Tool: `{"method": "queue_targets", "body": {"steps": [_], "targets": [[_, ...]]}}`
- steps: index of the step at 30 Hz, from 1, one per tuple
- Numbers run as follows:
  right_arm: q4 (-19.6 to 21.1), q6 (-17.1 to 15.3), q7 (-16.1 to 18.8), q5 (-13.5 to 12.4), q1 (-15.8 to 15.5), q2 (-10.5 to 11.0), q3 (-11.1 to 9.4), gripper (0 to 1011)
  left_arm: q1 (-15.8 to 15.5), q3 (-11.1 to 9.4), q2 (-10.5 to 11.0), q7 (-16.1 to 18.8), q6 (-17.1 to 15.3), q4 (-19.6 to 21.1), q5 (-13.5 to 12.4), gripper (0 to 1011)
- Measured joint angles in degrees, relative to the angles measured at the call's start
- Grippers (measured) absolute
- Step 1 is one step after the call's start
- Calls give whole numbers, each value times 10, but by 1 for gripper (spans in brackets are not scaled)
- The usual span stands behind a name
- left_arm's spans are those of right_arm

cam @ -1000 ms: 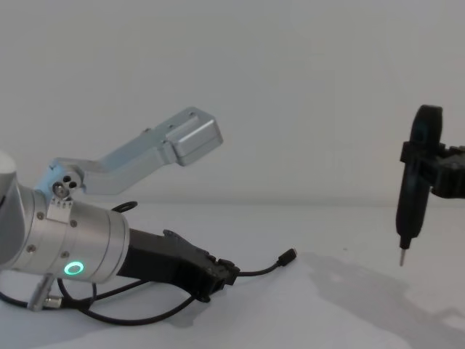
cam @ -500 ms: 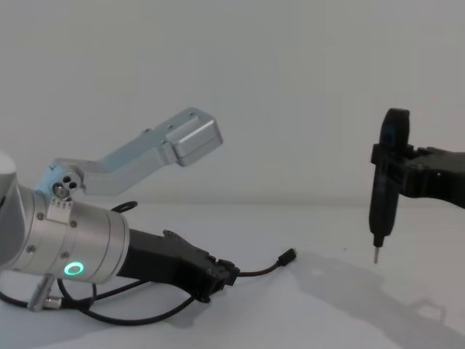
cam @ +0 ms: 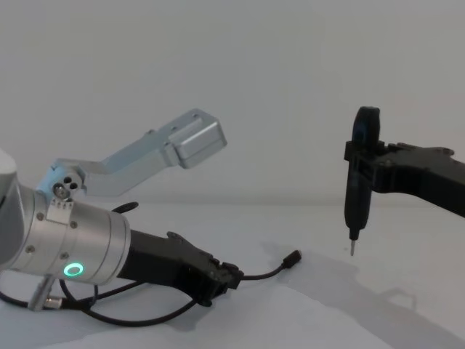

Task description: Pick up the data cable with the one hand.

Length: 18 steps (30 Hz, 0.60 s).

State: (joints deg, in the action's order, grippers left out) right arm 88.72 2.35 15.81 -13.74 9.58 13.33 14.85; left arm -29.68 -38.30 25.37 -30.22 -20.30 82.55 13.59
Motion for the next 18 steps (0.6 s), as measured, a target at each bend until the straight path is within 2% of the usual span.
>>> {"method": "queue_targets", "body": {"steps": [8,18], "targets": [[-19,5,1,8,16,-6,7,275,-8,-10,6,-25,3,-1,-6,39],[-39,9,3,17,30,-12,14,274,-13,-15,9,-40,4,-1,-10,38]]}}
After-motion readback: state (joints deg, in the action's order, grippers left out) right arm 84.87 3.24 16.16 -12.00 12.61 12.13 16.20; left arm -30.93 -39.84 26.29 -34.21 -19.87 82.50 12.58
